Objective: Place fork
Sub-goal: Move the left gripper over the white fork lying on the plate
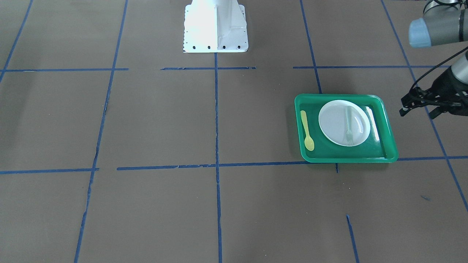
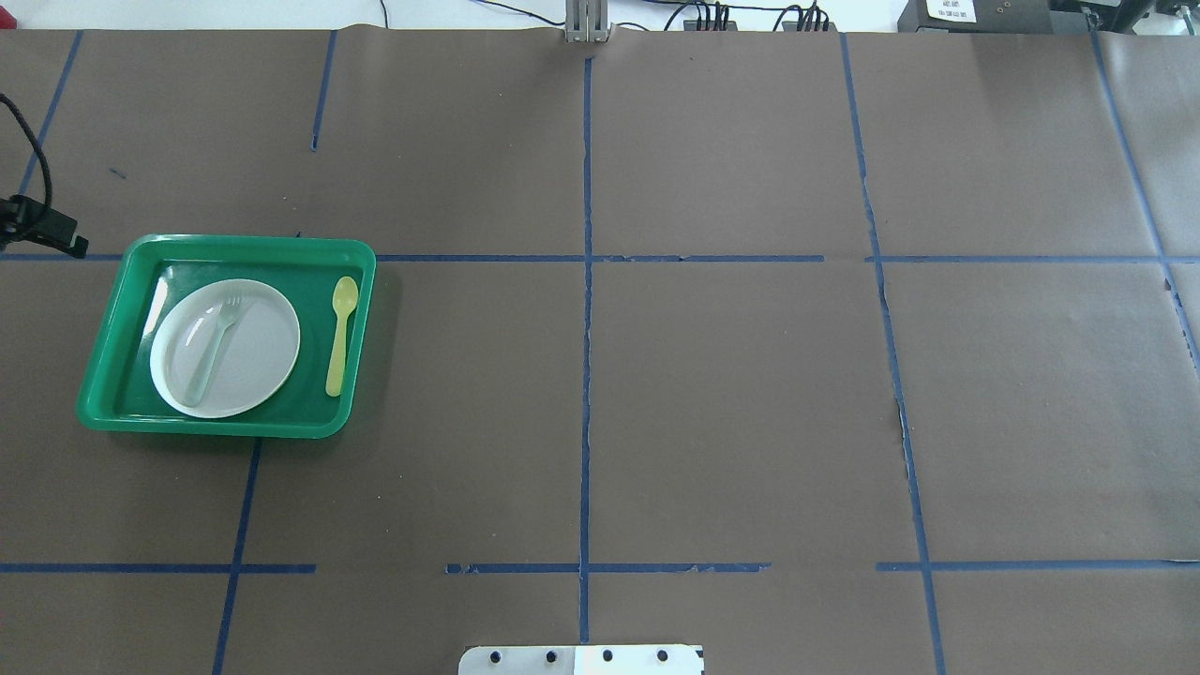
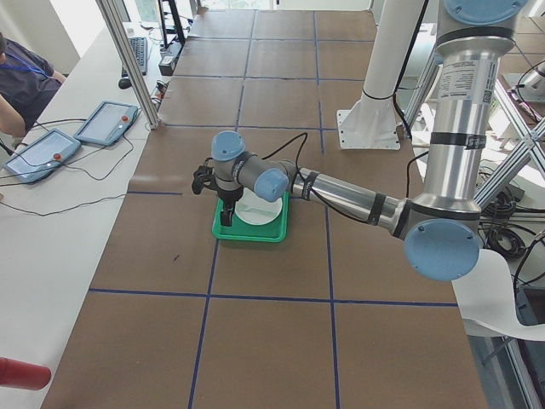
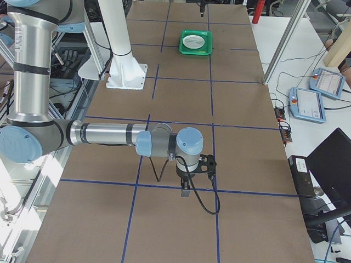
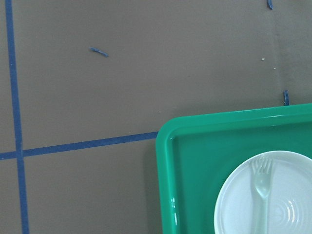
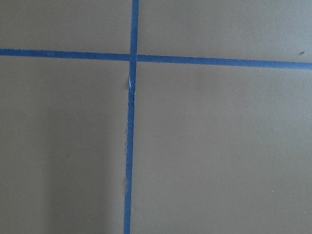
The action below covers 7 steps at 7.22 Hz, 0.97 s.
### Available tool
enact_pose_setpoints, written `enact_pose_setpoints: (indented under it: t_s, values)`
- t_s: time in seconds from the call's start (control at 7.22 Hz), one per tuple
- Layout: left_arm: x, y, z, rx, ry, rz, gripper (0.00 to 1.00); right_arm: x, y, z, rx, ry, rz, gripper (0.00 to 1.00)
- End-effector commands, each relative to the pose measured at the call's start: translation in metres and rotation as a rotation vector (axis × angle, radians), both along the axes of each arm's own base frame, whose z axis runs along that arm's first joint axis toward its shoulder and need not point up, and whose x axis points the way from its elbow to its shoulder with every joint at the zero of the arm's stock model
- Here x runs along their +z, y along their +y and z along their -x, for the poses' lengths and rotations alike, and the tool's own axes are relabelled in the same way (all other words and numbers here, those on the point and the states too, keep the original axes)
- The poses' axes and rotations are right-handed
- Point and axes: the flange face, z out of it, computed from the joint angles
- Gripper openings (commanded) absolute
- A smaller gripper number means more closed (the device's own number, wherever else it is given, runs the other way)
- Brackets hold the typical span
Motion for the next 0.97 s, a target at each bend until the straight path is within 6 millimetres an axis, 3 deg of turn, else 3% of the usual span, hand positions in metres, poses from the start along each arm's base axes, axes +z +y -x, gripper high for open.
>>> enact_pose_setpoints:
  t_s: [0.0, 0.14, 0.42, 0.55, 0.83]
  values:
    - [-0.012, 0.016, -0.071, 0.017, -0.009, 0.009, 1.00, 0.000, 0.000, 0.000, 0.000, 0.000, 0.000, 1.00]
    - [-0.005, 0.027, -0.107, 0.030, -0.018, -0.004, 1.00, 0.000, 0.000, 0.000, 0.000, 0.000, 0.000, 1.00]
    - [0.023, 0.031, -0.151, 0.021, 0.031, -0.006, 1.00, 0.000, 0.000, 0.000, -0.001, 0.000, -0.001, 1.00]
    - [0.028, 0.032, -0.161, 0.035, 0.028, -0.003, 0.97, 0.000, 0.000, 0.000, 0.000, 0.000, 0.000, 1.00]
    - [0.033, 0.033, -0.167, 0.050, 0.020, -0.001, 0.74, 0.000, 0.000, 0.000, 0.000, 0.000, 0.000, 1.00]
